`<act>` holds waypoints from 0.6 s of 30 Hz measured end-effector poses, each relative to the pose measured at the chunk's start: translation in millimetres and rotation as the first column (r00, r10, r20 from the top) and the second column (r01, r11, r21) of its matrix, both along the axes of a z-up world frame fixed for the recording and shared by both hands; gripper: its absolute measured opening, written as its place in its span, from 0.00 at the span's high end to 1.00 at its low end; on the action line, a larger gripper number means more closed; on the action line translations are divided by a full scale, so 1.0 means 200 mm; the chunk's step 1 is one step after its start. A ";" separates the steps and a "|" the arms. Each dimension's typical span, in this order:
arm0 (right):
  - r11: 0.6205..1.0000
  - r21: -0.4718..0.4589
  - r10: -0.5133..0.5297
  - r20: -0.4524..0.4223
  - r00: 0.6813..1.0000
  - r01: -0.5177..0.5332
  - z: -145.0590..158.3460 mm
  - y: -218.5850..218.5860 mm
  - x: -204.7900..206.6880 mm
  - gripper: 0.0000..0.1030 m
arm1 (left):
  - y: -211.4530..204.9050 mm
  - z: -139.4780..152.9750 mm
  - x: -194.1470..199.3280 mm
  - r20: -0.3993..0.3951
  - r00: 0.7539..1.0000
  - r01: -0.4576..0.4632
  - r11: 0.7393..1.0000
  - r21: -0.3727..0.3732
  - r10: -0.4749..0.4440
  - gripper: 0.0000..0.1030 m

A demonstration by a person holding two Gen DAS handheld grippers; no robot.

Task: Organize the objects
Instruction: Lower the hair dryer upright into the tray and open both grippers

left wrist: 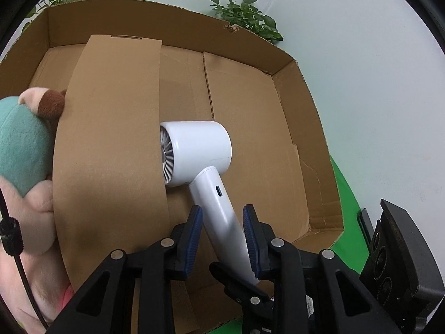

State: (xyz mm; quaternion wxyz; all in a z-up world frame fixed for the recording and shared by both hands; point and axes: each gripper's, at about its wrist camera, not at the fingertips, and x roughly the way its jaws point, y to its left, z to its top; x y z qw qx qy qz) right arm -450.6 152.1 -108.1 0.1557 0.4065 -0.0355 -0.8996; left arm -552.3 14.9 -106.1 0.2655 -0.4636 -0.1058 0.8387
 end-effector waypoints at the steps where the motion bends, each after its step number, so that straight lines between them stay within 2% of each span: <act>1: 1.000 0.004 0.000 -0.003 1.000 0.000 0.00 -0.01 0.01 0.76 | -0.01 0.00 0.01 0.001 1.000 -0.003 1.000 0.010 0.003 0.73; 7: 0.999 -0.013 0.029 -0.002 1.000 -0.029 0.00 -0.01 0.04 0.71 | -0.04 0.03 0.07 -0.001 1.000 0.002 1.000 0.014 -0.002 0.72; 8: 0.999 -0.020 0.030 -0.002 1.000 -0.030 0.00 0.00 0.05 0.70 | -0.04 0.03 0.08 0.001 1.000 0.001 1.000 0.018 -0.001 0.71; 9: 0.999 -0.033 0.030 0.002 1.000 -0.030 0.00 0.02 0.06 0.70 | -0.05 0.04 0.10 0.001 1.000 0.002 1.000 0.027 -0.002 0.66; 10: 0.999 -0.046 0.029 0.001 1.000 -0.029 0.01 0.03 0.07 0.68 | -0.05 0.06 0.11 -0.009 1.000 0.006 0.999 0.036 -0.005 0.60; 12: 0.998 -0.065 0.021 -0.007 1.000 -0.021 0.03 0.07 0.10 0.60 | -0.06 0.09 0.13 -0.036 0.999 0.001 0.999 0.037 0.000 0.55; 18: 0.996 -0.093 0.001 -0.019 1.000 -0.003 0.05 0.15 0.14 0.59 | -0.16 0.19 0.26 -0.141 0.989 -0.057 0.998 -0.019 0.054 0.53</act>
